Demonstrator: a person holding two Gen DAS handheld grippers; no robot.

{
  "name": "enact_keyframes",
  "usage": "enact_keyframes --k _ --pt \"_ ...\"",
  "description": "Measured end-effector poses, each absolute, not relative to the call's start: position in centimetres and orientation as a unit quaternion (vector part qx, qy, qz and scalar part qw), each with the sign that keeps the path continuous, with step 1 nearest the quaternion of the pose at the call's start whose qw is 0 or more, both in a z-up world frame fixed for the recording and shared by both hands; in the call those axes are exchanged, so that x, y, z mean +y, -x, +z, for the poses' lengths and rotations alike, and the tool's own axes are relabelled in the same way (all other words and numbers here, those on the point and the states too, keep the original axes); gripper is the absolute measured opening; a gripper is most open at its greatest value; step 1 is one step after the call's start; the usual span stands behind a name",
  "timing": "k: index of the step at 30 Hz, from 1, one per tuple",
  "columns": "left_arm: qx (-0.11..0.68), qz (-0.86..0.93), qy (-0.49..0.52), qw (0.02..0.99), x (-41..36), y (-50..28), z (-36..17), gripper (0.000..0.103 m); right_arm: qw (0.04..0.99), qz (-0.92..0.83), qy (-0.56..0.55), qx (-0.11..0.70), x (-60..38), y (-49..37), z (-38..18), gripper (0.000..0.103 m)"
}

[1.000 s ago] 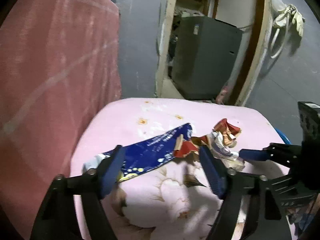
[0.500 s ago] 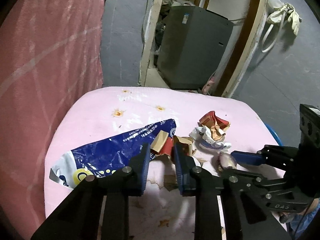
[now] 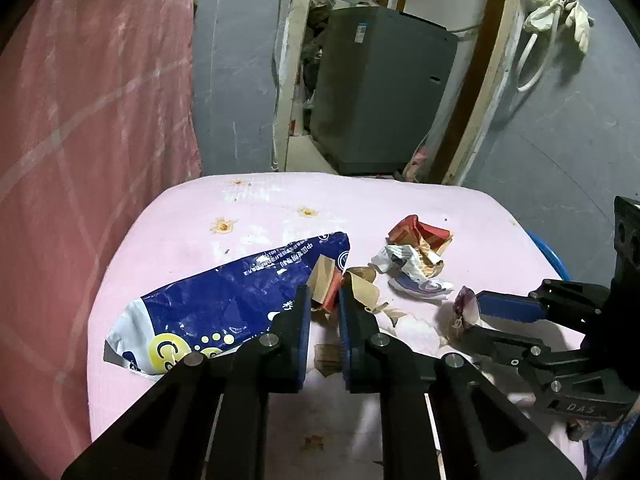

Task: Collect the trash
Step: 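Grasp the brown paper scrap with the left tool while the right tool grasps the onion peel, then carry the scrap and onion peel toward the blue basin with both tools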

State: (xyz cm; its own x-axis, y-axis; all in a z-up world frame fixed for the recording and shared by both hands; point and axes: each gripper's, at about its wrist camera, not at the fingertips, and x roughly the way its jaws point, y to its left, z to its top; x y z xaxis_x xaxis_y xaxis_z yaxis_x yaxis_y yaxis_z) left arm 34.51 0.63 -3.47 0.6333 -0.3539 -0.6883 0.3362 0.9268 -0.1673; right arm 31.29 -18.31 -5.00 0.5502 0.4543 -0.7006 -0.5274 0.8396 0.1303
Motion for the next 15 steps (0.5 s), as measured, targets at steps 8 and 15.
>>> enact_keyframes --k 8,15 --pt "0.373 -0.193 0.023 0.907 0.6 -33.0 -2.9 0.009 0.894 0.28 0.033 0.348 -19.2 -30.2 -4.3 0.031" --pt "0.349 -0.2 0.022 0.915 0.0 -30.6 -2.3 0.009 0.918 0.266 0.031 0.293 -20.2 -28.4 -2.9 0.031"
